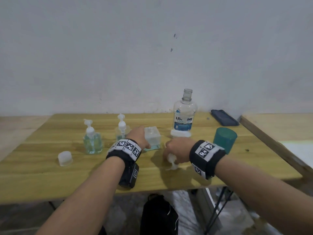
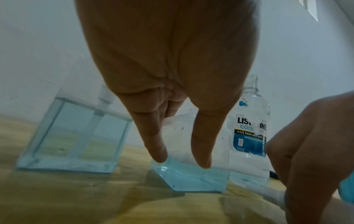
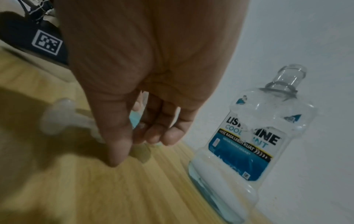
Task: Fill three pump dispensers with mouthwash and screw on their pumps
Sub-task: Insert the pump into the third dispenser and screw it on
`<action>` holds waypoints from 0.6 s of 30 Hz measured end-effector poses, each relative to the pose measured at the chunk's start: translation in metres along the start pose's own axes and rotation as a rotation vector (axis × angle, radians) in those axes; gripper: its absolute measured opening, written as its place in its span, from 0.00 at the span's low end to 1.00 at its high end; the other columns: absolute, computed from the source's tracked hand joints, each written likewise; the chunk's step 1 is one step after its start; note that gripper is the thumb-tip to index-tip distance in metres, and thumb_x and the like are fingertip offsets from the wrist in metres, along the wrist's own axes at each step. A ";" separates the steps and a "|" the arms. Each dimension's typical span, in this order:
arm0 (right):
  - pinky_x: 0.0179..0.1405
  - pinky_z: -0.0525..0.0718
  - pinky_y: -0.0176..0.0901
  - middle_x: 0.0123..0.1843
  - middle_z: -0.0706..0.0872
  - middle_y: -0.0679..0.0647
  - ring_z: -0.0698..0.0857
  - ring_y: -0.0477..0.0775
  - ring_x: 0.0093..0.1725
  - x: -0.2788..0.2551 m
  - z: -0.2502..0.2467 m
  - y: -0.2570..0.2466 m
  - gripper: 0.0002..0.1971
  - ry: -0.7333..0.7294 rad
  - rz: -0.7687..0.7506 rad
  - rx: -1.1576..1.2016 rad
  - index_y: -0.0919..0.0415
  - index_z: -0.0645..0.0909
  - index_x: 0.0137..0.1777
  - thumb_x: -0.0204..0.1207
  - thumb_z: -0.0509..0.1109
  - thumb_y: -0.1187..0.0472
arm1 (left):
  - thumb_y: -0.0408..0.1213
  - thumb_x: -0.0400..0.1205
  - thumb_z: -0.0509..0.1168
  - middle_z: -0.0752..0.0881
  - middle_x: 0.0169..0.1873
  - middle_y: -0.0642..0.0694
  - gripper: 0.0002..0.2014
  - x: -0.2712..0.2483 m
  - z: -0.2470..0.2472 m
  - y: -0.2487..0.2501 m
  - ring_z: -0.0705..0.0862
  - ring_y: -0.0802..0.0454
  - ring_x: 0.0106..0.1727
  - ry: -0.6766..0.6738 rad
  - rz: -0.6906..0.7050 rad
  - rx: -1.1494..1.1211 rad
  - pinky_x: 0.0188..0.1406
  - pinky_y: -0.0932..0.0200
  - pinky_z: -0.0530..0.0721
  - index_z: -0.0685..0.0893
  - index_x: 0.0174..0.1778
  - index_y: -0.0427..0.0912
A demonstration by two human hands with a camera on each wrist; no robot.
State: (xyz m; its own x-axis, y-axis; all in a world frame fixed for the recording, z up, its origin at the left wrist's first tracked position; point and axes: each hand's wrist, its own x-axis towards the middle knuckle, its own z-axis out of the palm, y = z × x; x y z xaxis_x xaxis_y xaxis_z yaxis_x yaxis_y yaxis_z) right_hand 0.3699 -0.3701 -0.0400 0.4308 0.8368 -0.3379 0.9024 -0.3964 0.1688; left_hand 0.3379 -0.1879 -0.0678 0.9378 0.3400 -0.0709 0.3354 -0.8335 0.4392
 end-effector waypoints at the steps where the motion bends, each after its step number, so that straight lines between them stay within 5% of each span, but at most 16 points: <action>1: 0.46 0.84 0.50 0.58 0.85 0.54 0.85 0.59 0.55 0.003 0.004 -0.001 0.20 0.006 -0.016 -0.030 0.48 0.83 0.65 0.75 0.73 0.64 | 0.39 0.71 0.80 0.80 0.68 0.42 0.43 0.000 0.000 0.000 0.79 0.42 0.68 0.000 -0.002 -0.004 0.61 0.51 0.80 0.66 0.79 0.40; 8: 0.43 0.84 0.48 0.43 0.85 0.49 0.82 0.53 0.43 0.007 -0.019 0.012 0.12 0.314 0.006 0.156 0.53 0.82 0.58 0.75 0.69 0.58 | 0.38 0.69 0.81 0.83 0.62 0.44 0.36 0.001 0.000 0.001 0.83 0.43 0.61 0.001 0.011 -0.011 0.60 0.47 0.83 0.73 0.70 0.41; 10: 0.35 0.76 0.44 0.36 0.81 0.47 0.79 0.51 0.35 0.006 -0.037 0.019 0.05 0.450 0.074 0.319 0.53 0.77 0.46 0.74 0.70 0.56 | 0.36 0.68 0.81 0.85 0.59 0.44 0.32 0.001 0.000 0.001 0.84 0.43 0.58 -0.006 0.014 -0.042 0.59 0.45 0.85 0.75 0.66 0.42; 12: 0.30 0.70 0.42 0.32 0.79 0.47 0.76 0.47 0.31 0.010 -0.052 0.024 0.12 0.575 0.168 0.508 0.52 0.72 0.35 0.74 0.72 0.55 | 0.35 0.68 0.81 0.84 0.59 0.44 0.31 0.001 0.000 0.000 0.84 0.42 0.59 -0.006 0.015 -0.037 0.59 0.44 0.85 0.75 0.65 0.42; 16: 0.23 0.72 0.28 0.29 0.85 0.49 0.79 0.36 0.24 0.028 -0.069 0.027 0.12 0.699 0.242 0.801 0.56 0.80 0.30 0.73 0.75 0.54 | 0.36 0.69 0.81 0.83 0.61 0.43 0.32 0.004 0.001 0.000 0.83 0.41 0.61 -0.005 -0.001 -0.024 0.60 0.44 0.84 0.74 0.67 0.42; 18: 0.30 0.79 0.35 0.33 0.89 0.52 0.83 0.42 0.30 0.038 -0.074 0.028 0.10 0.683 0.267 0.838 0.57 0.84 0.34 0.72 0.75 0.53 | 0.37 0.69 0.81 0.82 0.62 0.43 0.35 0.006 0.001 0.000 0.83 0.41 0.62 -0.013 -0.003 -0.008 0.61 0.44 0.84 0.72 0.70 0.42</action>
State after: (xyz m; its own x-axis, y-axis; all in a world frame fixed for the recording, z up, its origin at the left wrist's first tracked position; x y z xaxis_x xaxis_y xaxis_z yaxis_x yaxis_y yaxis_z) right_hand 0.4114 -0.3213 0.0201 0.7498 0.6167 0.2397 0.6120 -0.5088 -0.6055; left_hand 0.3433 -0.1865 -0.0689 0.9378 0.3369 -0.0838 0.3376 -0.8287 0.4463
